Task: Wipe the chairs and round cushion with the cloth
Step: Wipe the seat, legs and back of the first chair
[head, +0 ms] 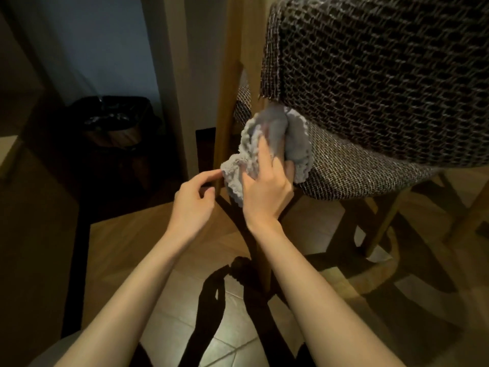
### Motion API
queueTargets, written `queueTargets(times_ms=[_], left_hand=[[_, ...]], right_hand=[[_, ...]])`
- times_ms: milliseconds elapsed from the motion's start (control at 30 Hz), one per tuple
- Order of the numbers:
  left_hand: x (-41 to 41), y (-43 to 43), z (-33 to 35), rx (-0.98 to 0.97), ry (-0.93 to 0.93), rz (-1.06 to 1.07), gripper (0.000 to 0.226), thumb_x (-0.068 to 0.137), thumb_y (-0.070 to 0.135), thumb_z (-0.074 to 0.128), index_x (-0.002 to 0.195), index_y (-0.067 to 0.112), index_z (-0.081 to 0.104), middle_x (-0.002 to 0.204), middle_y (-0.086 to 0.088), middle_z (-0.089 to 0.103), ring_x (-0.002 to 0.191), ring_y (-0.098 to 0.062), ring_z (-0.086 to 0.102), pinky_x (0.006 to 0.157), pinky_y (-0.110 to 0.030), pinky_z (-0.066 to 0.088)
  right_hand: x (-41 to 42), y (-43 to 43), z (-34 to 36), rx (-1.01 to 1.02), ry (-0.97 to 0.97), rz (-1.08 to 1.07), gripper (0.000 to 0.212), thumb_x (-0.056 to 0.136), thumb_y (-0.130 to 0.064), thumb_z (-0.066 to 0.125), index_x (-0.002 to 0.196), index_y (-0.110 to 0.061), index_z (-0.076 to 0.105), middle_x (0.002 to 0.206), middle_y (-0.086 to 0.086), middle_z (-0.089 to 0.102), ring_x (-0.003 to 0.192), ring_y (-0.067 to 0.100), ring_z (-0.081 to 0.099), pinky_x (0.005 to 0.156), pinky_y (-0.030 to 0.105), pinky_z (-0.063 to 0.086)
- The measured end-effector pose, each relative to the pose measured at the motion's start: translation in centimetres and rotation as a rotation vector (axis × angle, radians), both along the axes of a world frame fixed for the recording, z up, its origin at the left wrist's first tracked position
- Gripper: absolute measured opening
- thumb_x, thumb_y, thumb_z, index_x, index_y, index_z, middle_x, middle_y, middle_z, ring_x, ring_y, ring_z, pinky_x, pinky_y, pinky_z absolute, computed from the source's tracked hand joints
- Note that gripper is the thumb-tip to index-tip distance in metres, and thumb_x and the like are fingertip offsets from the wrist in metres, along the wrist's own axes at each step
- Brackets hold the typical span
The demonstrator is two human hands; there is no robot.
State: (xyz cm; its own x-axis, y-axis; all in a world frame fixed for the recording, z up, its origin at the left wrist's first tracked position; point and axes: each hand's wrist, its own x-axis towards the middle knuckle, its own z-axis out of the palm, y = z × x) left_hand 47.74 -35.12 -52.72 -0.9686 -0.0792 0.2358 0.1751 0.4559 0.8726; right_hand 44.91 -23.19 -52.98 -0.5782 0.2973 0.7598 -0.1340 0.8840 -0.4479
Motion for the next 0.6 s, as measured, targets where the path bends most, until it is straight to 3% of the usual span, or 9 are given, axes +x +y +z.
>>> queueTargets(times_ms=[33,133,233,333,400,467,533,600], left_hand=[[-0.2,0.1,-0.4,-0.011,-0.024,-0.016,0.039,0.097,0.005,0.046,0.129,0.024,0.056,0.125,0.015,0.054,0.119,0.001,0.044,0.091,-0.004,0.035],[-0.8,0.1,-1.5,0.004,-0.093,-0.057,0.037,0.098,0.004,0.046,0.128,0.021,0.058,0.128,0.008,0.058,0.120,-0.008,0.050,0.102,-0.030,0.044],[-1.1,-0.1,-2.7,-0.027,-0.158,-0.058,0.037,0.097,0.005,0.047,0.127,0.022,0.058,0.126,0.006,0.060,0.111,-0.006,0.054,0.097,-0.030,0.047],[-1.7,-0.4,-3.7,-0.068,-0.157,0.002,0.033,0.096,0.010,0.052,0.124,0.026,0.061,0.120,0.011,0.059,0.112,-0.004,0.050,0.094,-0.027,0.045],[-2.0,-0.2,-4.0,-0.087,-0.165,0.017,0.032,0.096,0.011,0.053,0.123,0.026,0.061,0.119,0.012,0.058,0.110,-0.002,0.049,0.090,-0.023,0.043],[-2.2,0.4,-4.2,-0.121,-0.211,-0.016,0.032,0.095,0.011,0.053,0.123,0.025,0.060,0.121,0.009,0.059,0.110,-0.003,0.049,0.092,-0.024,0.043],[-2.1,1.5,-4.2,-0.151,-0.298,-0.087,0.032,0.094,0.011,0.055,0.123,0.023,0.060,0.124,0.005,0.060,0.109,-0.005,0.051,0.094,-0.028,0.046],[-2.2,2.3,-3.9,-0.193,-0.448,-0.187,0.035,0.093,0.013,0.058,0.127,0.021,0.057,0.125,0.000,0.059,0.107,-0.009,0.053,0.088,-0.028,0.050]], right_hand=[[0.2,0.2,-0.9,0.046,0.025,0.022,0.065,0.069,-0.022,0.084,0.129,-0.016,0.061,0.101,0.010,0.071,0.095,0.030,0.068,0.076,0.036,0.057],[1.4,1.4,-4.6,0.104,-0.003,0.091,0.059,0.067,-0.018,0.086,0.122,-0.011,0.066,0.109,0.012,0.071,0.095,0.030,0.069,0.072,0.036,0.058],[3.8,3.0,-9.2,-0.005,-0.158,0.175,0.051,0.069,-0.012,0.084,0.118,-0.009,0.068,0.112,0.013,0.069,0.096,0.031,0.069,0.074,0.040,0.059],[6.1,4.3,-12.3,-0.134,-0.359,0.255,0.055,0.080,-0.015,0.076,0.132,-0.022,0.057,0.118,0.007,0.067,0.105,0.022,0.065,0.084,0.042,0.058],[6.5,4.8,-12.5,-0.151,-0.373,0.309,0.057,0.086,-0.024,0.071,0.138,-0.029,0.049,0.121,0.004,0.064,0.109,0.014,0.061,0.093,0.033,0.053],[6.1,4.5,-11.4,-0.234,-0.359,0.326,0.059,0.088,-0.040,0.064,0.141,-0.039,0.038,0.122,0.000,0.062,0.109,0.005,0.058,0.090,0.022,0.050],[5.5,3.9,-10.4,-0.410,-0.367,0.283,0.059,0.084,-0.051,0.062,0.131,-0.038,0.030,0.120,0.001,0.063,0.108,0.011,0.062,0.088,0.029,0.055],[5.0,3.4,-10.1,-0.518,-0.353,0.226,0.063,0.079,-0.049,0.070,0.125,-0.033,0.029,0.114,-0.002,0.062,0.106,0.018,0.064,0.087,0.037,0.056]])
